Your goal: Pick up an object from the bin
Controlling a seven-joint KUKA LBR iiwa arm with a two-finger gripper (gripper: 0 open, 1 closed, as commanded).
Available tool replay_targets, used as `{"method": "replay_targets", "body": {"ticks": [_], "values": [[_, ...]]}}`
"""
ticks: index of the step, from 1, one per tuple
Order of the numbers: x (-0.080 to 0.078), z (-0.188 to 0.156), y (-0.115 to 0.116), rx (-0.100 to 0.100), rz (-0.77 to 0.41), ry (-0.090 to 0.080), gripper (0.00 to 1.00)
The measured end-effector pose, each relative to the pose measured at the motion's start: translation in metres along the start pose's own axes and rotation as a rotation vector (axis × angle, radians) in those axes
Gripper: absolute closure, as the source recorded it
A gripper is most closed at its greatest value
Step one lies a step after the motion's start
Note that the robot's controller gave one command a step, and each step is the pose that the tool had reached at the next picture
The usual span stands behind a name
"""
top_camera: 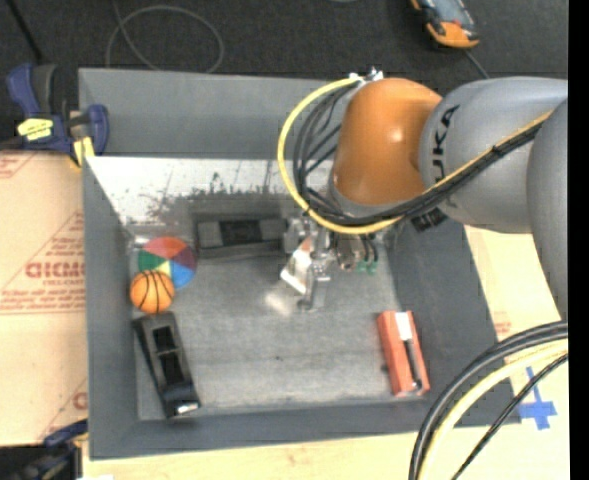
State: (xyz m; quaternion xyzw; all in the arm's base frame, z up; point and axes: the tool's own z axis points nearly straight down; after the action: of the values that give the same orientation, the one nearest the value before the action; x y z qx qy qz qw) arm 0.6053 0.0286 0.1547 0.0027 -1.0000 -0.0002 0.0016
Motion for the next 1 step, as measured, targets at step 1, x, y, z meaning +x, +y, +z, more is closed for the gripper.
{"method": "replay_targets", "body": {"ticks": [1], "values": [[-0.0011, -0.0049, 0.0001, 0.0, 0.0, -0.007, 0.0]]}}
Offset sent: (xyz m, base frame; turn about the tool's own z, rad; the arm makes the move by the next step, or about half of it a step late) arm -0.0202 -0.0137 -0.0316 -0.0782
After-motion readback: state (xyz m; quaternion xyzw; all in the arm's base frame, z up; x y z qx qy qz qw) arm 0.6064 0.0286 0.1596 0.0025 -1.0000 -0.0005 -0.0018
